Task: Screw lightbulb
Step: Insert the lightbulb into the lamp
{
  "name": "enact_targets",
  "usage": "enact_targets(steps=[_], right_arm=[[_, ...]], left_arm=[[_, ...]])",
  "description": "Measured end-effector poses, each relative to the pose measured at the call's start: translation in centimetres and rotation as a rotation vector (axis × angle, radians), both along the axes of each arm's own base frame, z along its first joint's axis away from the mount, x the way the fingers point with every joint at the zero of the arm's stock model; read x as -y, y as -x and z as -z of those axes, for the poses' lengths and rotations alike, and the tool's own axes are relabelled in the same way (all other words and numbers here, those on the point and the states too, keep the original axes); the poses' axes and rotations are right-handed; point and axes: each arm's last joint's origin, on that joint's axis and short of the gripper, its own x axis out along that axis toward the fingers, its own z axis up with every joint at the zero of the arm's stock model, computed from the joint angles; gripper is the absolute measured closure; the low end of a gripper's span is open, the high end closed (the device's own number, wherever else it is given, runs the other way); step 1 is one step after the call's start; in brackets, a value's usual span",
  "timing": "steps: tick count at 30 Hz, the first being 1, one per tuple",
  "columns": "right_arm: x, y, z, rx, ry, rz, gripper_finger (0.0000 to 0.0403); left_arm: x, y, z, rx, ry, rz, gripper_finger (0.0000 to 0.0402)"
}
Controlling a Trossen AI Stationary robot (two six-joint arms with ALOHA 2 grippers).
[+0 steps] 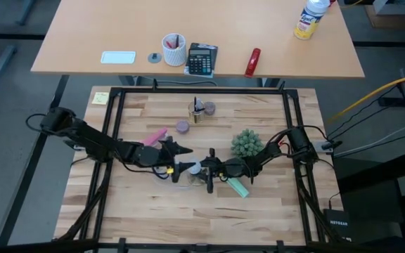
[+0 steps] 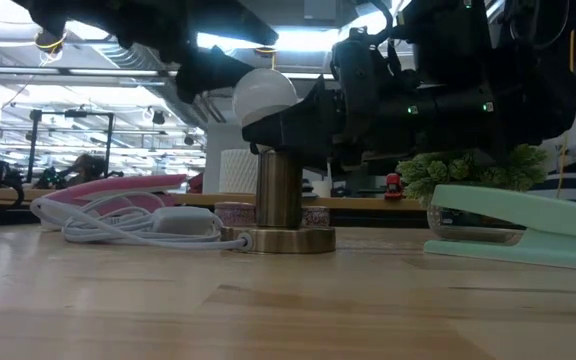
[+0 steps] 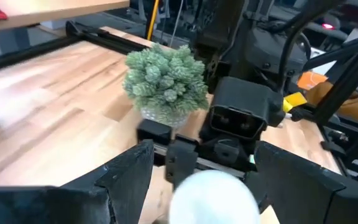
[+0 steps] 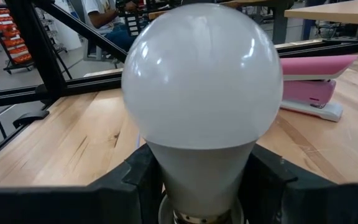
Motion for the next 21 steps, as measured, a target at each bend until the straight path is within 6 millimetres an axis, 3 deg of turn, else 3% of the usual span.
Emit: enact_targets(steps=[6,15,21], right_arm=[[0.0,0.0,0.0,0.001,0.0,0.0,0.0235],[0.0,0.0,0.0,0.003,-0.001,0.0,0.0235],[0.0,0.0,0.0,0.004,-0.001,-0.001,0.0235]], left_arm=[[-0.4,1.4,-1.0,-0.044,0.014,-0.006,0.0141],[0.0,1.2,-0.5,-0.064,0.068,0.036,0.0212],[0.1,0.9,0.3,-0.092,0.065,0.036,0.0236]])
